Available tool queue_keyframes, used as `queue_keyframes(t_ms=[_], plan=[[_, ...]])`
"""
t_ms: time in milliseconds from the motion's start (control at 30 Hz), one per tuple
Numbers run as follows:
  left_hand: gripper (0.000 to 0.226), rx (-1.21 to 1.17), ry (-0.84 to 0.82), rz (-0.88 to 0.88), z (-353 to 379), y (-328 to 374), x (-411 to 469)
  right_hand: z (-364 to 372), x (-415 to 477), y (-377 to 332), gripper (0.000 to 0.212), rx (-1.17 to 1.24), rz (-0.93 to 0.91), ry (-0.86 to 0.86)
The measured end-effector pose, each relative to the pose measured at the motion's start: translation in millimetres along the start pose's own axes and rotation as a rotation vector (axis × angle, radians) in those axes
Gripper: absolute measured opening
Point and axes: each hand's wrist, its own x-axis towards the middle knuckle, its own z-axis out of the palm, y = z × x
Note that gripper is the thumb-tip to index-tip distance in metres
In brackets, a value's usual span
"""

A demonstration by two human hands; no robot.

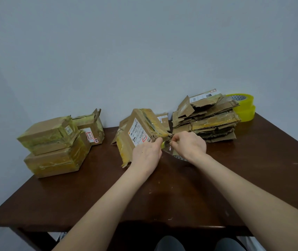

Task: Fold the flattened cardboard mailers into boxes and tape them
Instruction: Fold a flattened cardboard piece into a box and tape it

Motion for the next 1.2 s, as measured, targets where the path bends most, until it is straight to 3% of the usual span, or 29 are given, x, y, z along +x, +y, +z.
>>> queue_keyframes(t_ms=[267, 733, 900, 1033, 1200], plan=[[0.023, -0.201, 0.066, -0.022, -3.2, -12.4, -7.3, -4.6, -0.4, 6.1, 0.017, 0.036, 0.048, -0.029], [0.023, -0.007, 0.007, -0.017, 2.2, -5.6, -0.7, -14.2, -3.0, -6.7, 0.017, -0.015, -0.03, 0.054], [0.027, -0.105, 0.075, -0.034, 10.8, -19.3, -12.9, -27.9, 0.6, 20.1, 0.014, 0.31, 0.039, -0.011], [0.029, -0.115, 0.091, -0.011, 25.1, -4.2, -28.1, -23.3, -4.5, 35.7, 0.013, 0.625, 0.138, 0.041], [0.031, -0.029, 0.01, 0.059, 49.7, -0.5, -37.1, -24.2, -12.8, 49.5, 0.008, 0.709, 0.15, 0.112]])
